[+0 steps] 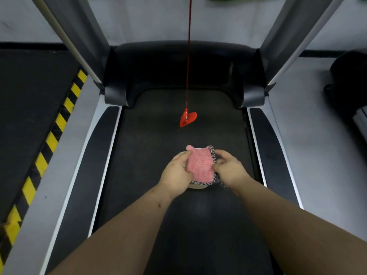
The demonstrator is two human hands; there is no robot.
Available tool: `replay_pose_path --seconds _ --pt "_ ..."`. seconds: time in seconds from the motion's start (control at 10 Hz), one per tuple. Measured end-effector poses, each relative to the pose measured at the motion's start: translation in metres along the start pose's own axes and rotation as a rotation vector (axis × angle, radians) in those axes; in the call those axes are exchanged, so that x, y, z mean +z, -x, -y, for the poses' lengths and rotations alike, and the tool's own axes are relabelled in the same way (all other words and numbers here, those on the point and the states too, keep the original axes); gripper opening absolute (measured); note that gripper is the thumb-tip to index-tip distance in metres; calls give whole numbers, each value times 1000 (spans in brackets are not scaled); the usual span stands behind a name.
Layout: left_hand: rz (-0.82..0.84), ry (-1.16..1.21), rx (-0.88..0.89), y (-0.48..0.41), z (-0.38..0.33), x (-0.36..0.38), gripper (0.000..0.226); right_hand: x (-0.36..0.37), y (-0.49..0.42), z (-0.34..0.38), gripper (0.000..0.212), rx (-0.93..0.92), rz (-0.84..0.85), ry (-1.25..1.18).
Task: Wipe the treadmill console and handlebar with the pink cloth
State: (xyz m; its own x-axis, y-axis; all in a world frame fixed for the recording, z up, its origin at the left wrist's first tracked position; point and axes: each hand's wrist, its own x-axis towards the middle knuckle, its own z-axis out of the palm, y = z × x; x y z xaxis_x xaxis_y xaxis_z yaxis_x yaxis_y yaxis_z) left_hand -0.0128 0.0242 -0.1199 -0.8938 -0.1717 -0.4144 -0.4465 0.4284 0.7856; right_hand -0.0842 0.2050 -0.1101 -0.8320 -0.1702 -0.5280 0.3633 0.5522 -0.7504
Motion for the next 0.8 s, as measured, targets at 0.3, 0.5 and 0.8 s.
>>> replay_pose_path --seconds 0.3,0.5,0.8 --pt "-29 -121 -1 -24 10 8 76 7 -23 -9 47 -39 -59 185" --pt "-58 -161 7 -18 10 2 69 3 -24 -9 53 6 -99 336" --pt "-211 -158 74 33 -64 -50 34 -24 38 59 29 -22 -142 344"
